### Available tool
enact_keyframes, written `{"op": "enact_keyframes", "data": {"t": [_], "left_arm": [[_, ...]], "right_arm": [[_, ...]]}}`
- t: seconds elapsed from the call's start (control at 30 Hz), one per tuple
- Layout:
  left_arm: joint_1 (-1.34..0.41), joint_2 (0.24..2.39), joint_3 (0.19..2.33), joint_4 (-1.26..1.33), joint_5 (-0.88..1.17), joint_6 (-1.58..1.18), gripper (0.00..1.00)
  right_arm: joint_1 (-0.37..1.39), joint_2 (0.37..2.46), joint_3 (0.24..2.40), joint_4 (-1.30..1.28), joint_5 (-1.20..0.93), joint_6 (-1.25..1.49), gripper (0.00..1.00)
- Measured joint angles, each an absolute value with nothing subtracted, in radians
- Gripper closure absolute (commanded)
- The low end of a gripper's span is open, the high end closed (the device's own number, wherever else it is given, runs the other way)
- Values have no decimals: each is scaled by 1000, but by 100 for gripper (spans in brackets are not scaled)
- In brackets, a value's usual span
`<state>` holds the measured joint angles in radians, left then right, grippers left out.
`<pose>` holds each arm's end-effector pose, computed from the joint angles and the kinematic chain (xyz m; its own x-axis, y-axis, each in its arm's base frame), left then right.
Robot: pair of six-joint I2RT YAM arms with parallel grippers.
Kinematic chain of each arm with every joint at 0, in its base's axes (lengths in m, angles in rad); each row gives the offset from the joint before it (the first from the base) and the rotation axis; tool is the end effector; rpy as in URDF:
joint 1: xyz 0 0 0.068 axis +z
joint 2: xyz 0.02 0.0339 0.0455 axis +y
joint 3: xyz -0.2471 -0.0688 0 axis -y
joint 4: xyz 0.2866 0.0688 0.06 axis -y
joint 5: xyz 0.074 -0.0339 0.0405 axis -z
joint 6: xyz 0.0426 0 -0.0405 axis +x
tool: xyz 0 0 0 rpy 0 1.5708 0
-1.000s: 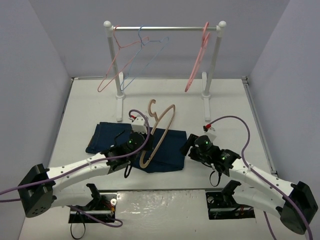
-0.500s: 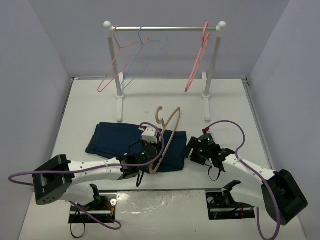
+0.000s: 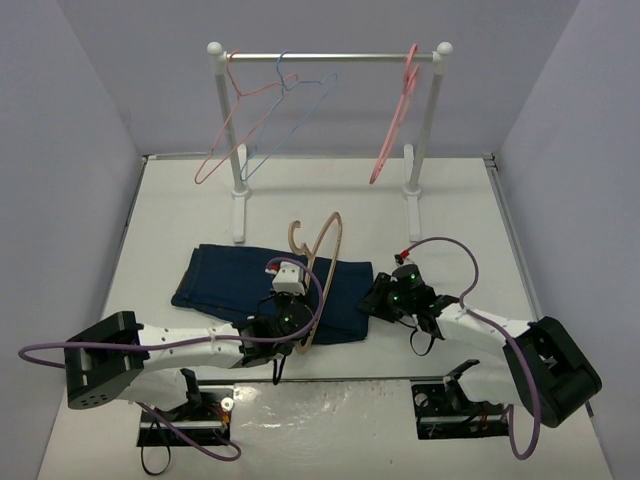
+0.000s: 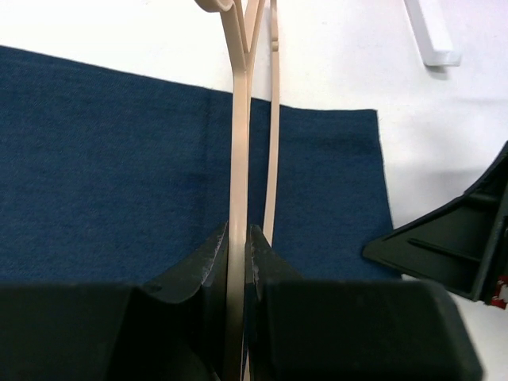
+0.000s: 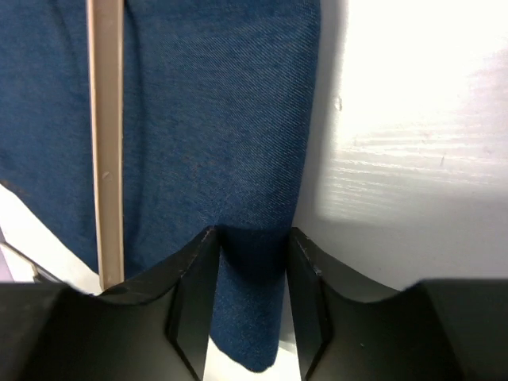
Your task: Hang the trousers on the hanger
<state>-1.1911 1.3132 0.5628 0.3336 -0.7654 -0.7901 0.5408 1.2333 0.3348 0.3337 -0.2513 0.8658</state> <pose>0.1398 -0.2708 0.1585 -0.4146 -0.3433 -0.8428 0.1995 0.8693 -0.4522 0.2183 0.1434 0.0981 -0.8143 0.3715 -0.4460 -0.0904 0.6779 0.7296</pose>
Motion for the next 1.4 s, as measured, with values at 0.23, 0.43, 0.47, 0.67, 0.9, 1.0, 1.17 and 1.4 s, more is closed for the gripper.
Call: {"op": "enact_keyframes", "data": {"t": [0.23, 0.43, 0.47, 0.67, 0.9, 1.0, 1.17, 1.4], "left_arm": [[-1191, 1278, 529, 322, -763, -789, 100], [-1191, 1268, 527, 315, -765, -790, 100], [-1191, 1268, 527, 315, -765, -790, 100], [-1191, 1265, 525, 318, -765, -789, 100], [-1191, 1220, 480, 317, -779, -814, 100], [-1191, 1227, 471, 325, -776, -839, 100], [-1191, 1235, 447, 376, -761, -873, 100], [-1191, 1136, 375, 391, -756, -907, 100]], "right_arm": [[537, 1203, 364, 235, -228, 802, 100], [537, 1047, 532, 61, -210, 728, 100], [537, 1031, 566, 46, -210, 717, 100], [538, 1019, 668, -44, -221, 681, 100], [581, 1059, 728, -52, -248, 683, 100], [639, 1109, 735, 31, -266, 700, 100], [740, 1245, 734, 225, -288, 729, 100], [772, 1382, 671, 483, -329, 759, 100]]}}
